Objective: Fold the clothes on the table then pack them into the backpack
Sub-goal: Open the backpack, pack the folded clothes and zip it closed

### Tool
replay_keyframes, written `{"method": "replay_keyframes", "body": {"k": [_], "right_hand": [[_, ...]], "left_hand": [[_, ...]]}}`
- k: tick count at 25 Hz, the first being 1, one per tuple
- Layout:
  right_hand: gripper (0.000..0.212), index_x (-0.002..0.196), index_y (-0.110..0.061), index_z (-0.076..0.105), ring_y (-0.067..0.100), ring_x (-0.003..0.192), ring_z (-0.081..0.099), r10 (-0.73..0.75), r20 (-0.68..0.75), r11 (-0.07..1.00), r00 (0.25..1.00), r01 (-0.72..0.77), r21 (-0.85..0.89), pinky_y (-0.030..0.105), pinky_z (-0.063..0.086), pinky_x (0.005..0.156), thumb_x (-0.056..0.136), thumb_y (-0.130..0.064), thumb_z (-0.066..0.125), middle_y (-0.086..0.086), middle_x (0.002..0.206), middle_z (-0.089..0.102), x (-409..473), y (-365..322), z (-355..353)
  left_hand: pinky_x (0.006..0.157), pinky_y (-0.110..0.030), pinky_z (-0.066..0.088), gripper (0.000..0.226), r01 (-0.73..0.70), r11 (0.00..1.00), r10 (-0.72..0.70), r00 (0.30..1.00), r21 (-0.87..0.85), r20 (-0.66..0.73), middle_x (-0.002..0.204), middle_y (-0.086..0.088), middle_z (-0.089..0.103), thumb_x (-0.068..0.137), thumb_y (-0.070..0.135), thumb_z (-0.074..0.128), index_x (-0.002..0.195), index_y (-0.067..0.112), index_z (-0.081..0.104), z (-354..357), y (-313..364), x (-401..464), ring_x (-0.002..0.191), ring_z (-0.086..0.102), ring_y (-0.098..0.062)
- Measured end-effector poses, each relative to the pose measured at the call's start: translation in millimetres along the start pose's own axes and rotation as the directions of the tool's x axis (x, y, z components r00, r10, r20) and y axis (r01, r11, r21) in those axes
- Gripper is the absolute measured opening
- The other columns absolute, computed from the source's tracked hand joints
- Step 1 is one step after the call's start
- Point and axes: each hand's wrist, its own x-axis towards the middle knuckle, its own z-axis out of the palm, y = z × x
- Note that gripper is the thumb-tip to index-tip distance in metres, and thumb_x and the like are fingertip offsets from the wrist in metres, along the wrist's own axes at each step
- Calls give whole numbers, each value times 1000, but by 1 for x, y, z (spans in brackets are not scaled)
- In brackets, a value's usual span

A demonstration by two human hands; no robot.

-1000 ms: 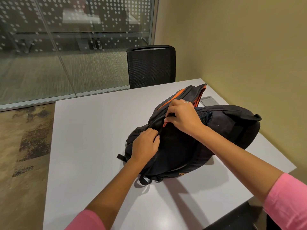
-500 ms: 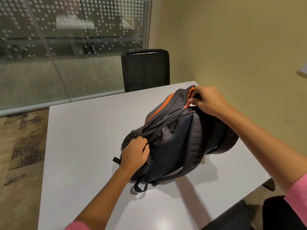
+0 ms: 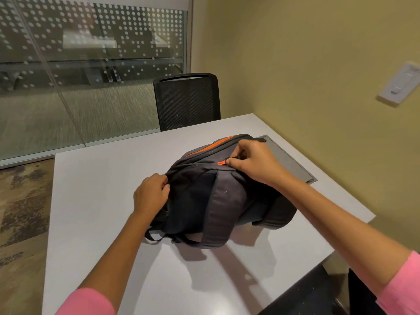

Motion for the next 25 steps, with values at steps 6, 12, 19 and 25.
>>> {"method": "replay_keyframes", "body": {"k": [6,12,19,25], "right_hand": [[7,85,-15,63,7,74,62,41,-188,989,981,-13,144,20,49,66,85,-19,68,-4,79,67,-44,-9,28],[6,91,-15,61,8,78,65,77,-331,943,940,39,331,32,53,73,87,-14,66,-6,80,68,-77,1,42],[6,84,-12,62,13,67,64,19,-344,938,939,103,332,34,52,64,87,-13,67,-7,71,67,-103,3,49],[8,78,-9,65,12,64,63,46,-363,961,931,58,272,34,52,63,83,-12,71,-6,71,68,-106,19,39]], "left_hand": [[83,-30,48,19,-26,923,-6,997,-383,-81,109,5,67,92,20,56,105,22,69,-70,48,10,94,61,-14],[114,-35,16,72,-352,848,495,793,-397,355,152,16,31,81,65,47,146,35,35,-61,111,-38,143,18,-2],[83,-45,48,28,-403,849,418,908,-341,-33,93,10,71,83,35,52,101,25,71,-26,111,-74,91,64,-15],[82,-29,46,25,-416,809,343,908,-415,-241,89,6,72,78,6,56,92,17,74,-36,93,-81,85,62,-10]]}}
